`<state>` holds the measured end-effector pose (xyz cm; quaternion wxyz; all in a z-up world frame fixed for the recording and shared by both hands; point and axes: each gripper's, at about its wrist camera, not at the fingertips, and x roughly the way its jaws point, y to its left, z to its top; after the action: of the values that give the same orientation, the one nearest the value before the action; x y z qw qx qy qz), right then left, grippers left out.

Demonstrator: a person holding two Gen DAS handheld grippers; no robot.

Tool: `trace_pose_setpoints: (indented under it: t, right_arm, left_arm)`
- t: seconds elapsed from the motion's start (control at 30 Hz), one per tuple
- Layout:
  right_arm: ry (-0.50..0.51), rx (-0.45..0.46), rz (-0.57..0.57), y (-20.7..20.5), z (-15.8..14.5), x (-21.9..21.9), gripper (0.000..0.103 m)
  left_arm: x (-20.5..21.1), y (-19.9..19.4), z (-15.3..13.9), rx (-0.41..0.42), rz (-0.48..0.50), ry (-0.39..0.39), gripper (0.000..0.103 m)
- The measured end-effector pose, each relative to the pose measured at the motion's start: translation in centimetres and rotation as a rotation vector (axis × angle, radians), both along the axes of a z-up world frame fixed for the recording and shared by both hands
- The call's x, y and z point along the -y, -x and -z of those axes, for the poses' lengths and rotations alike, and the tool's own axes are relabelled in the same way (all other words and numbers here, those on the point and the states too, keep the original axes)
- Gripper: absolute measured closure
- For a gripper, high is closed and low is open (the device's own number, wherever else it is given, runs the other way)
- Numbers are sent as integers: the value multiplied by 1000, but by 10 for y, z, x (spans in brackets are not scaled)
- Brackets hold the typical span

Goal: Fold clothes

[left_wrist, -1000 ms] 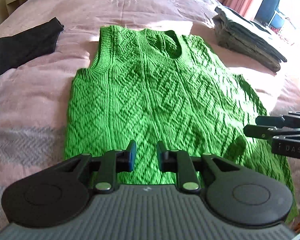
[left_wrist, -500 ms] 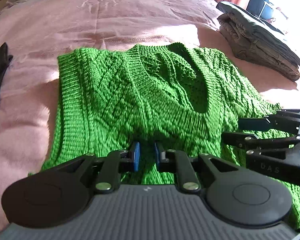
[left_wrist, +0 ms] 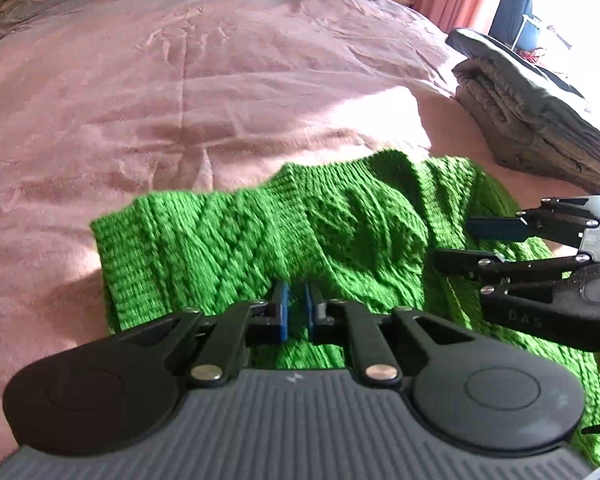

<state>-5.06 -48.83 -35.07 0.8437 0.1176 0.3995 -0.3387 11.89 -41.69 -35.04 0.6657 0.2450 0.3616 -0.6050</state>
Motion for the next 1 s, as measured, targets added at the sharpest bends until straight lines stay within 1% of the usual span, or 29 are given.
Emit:
trace_pose_setpoints:
  t: [0.03,0.1,0.17,0.23,0.3,0.33,0.37,0.47,0.53,0.57,0.63,0.7,0.77,0.83,0.9,0.97,1.0]
  right_arm:
    - [3,5,12,-4,1,10,65]
    - [6,16,37,-10,3,29,65]
    - [-30,45,47,-9,-2,40,65]
    - [-55,79,60,-4,-11,45,65]
    - [-74,119,62,9,-25,38,65]
    - [-85,136,63,15,-31,34,65]
    - [-100,130,61,20,-33,31,65]
    - [-108,58,33,19,-20,28,65]
    - [-66,36,30,11,-7,37,65]
    - [-57,42,28,7,-2,44,65]
    - [-57,64,58,5,5,61,65]
    - [-96,117,97,11,-1,70,65]
    - [-88,156,134,24,-16,65,65]
    - [-61,132,151,38,-33,50,65]
    - [-73,118,112,55,-43,24,65]
    - [-96,102,63,72,-51,-3,65]
    - [-110,80,31,78,-50,-20,65]
  left_arm:
    - [8,-7,0,13,-17,15,96]
    - [18,-22,1,6,-50,17,96]
    - [18,-33,-5,-15,-68,29,96]
    - [5,-34,-21,-3,-74,51,96]
    - [-12,-35,-36,-5,-74,70,95]
    - [-18,-34,-39,-14,-68,64,94]
    - [-24,-33,-41,-23,-61,56,94]
    - [-20,-34,-21,29,-66,1,92]
    - [-7,-44,-4,63,-92,-4,95]
    - [0,-49,1,62,-101,0,100]
    - [11,-58,5,45,-118,4,100]
    - [9,-60,-3,30,-138,20,100]
    - [-3,-56,-17,35,-147,38,99]
    - [-26,-50,-34,32,-160,41,99]
    - [-54,-38,-49,21,-157,25,98]
    - [-86,-22,-56,-1,-131,2,98]
    - [-102,-13,-58,-7,-112,-14,95]
